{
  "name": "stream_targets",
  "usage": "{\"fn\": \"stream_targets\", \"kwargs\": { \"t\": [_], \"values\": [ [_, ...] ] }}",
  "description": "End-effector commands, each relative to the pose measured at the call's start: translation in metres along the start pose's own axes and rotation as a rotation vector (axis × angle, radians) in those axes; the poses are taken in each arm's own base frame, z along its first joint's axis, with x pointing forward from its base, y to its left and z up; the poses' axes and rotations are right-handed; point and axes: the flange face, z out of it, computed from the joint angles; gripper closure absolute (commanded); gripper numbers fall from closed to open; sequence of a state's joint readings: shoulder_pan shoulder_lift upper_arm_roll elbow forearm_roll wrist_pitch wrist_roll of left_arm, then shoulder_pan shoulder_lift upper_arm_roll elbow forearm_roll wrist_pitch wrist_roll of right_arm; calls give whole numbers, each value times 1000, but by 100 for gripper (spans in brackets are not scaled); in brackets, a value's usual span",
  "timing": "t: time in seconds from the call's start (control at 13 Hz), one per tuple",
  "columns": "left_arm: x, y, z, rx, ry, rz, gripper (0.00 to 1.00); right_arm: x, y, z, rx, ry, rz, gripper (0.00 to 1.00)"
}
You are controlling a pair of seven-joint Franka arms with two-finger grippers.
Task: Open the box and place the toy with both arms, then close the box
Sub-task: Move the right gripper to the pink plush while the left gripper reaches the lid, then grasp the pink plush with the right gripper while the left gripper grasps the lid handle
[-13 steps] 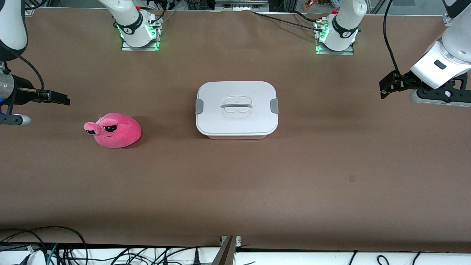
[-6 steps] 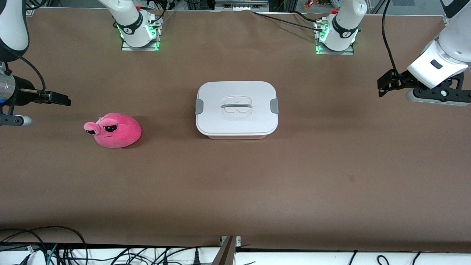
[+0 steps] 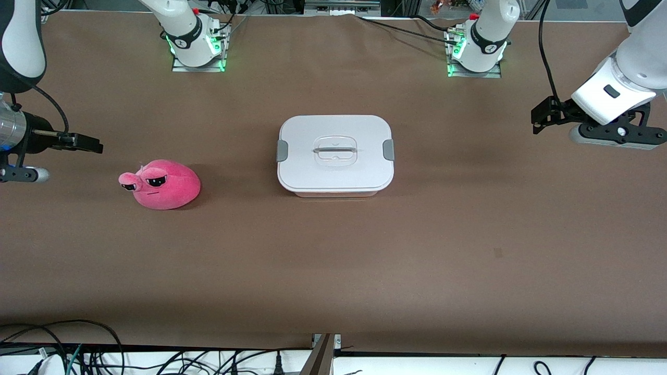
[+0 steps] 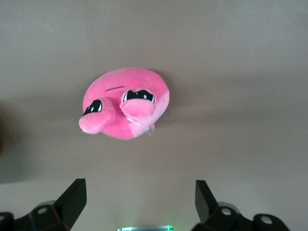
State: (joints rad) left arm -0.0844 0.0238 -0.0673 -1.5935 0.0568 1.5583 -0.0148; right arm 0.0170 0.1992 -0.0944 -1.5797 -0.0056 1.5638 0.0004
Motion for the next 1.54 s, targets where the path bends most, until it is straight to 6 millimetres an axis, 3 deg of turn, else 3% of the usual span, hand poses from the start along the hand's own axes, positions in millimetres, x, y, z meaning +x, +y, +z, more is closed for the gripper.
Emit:
{"fn": "stream_targets", "kwargs": {
  "t": [0.0,0.15,0.38,0.62,0.85,1.08,1.46],
  "values": [
    [3,27,-1,-27,-13,55,0,11,-5,9,-8,-13,2,0],
    [7,58,11,-26,-38,110,0,13,-7,16,-11,-33,-13,0],
    [1,106,10,-23,-37,199,0,17,-29,29,-19,-50,-46,0],
    [-14,171,11,-21,-46,321,0,20,-50,46,-29,-72,-74,0],
    [-24,222,21,-28,-61,419,0,21,-49,64,-29,-72,-75,0],
    [-15,266,33,-71,-73,510,0,21,-49,95,-22,-68,-76,0],
    [-4,362,102,-157,-121,697,0,12,-47,126,-24,-111,-79,0]
  ]
}}
